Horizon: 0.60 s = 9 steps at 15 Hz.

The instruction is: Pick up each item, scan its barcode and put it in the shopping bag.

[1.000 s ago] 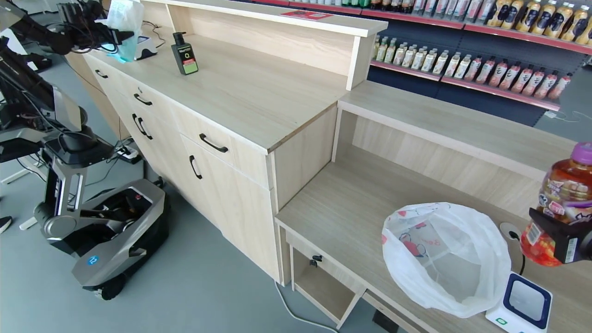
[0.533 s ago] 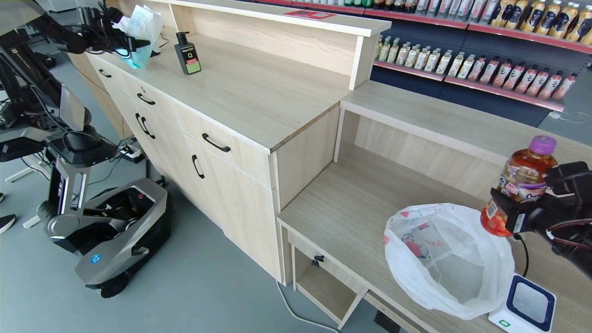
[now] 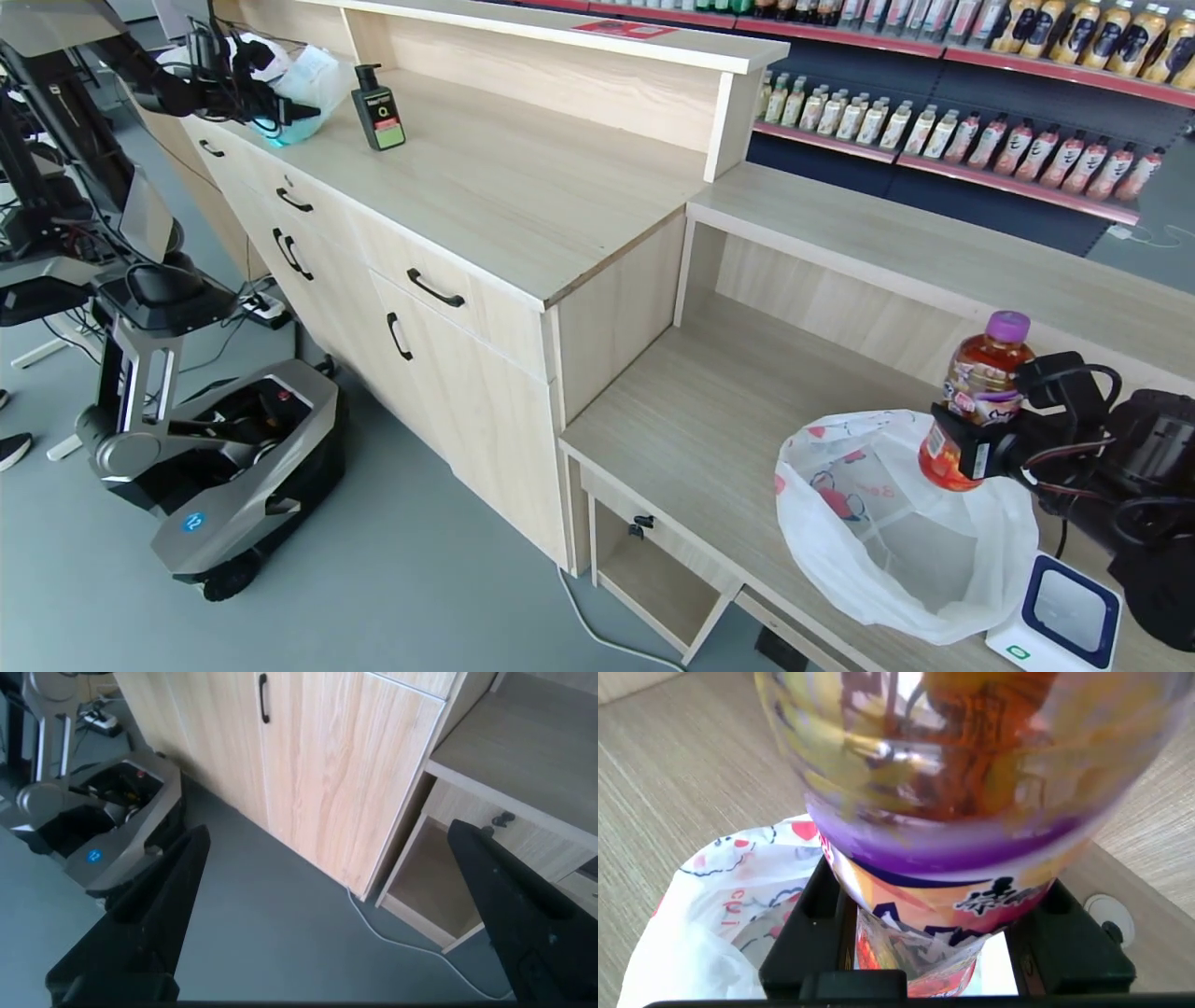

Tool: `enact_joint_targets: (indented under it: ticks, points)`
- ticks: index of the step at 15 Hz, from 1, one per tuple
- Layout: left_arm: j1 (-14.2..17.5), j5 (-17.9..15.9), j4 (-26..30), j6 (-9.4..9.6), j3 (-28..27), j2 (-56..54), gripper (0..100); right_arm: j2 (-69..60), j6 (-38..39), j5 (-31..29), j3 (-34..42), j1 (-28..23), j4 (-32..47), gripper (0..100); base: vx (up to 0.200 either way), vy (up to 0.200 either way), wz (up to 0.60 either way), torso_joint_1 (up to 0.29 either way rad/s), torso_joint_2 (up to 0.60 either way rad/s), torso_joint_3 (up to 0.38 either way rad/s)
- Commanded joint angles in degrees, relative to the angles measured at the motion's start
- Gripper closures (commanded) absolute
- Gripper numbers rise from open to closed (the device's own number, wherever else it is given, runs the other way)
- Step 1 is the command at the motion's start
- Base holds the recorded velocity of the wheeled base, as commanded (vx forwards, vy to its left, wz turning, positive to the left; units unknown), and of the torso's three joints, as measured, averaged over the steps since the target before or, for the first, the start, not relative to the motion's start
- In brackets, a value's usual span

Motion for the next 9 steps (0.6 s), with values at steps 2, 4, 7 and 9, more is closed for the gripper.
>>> enact_joint_targets:
  ticks: [2, 4, 7, 9]
  points:
    - [0.0, 0.0, 0.0, 0.00, 0.0, 0.0, 0, 5.0, 0.0, 1.3, -3.8, 0.0, -0.1, 100, 0.000, 0.000, 0.00, 0.000, 0.00, 0.000]
    - [0.0, 0.0, 0.0, 0.00, 0.0, 0.0, 0, 7.1, -0.1, 1.8, -4.8, 0.0, -0.1, 100, 0.000, 0.000, 0.00, 0.000, 0.00, 0.000]
    - [0.0, 0.0, 0.0, 0.00, 0.0, 0.0, 0, 9.8, -0.1, 1.9, -6.4, -0.1, -0.2, 100, 0.000, 0.000, 0.00, 0.000, 0.00, 0.000]
    - [0.0, 0.0, 0.0, 0.00, 0.0, 0.0, 0, 12.5, -0.2, 2.1, -8.3, -0.4, -0.2, 100, 0.000, 0.000, 0.00, 0.000, 0.00, 0.000]
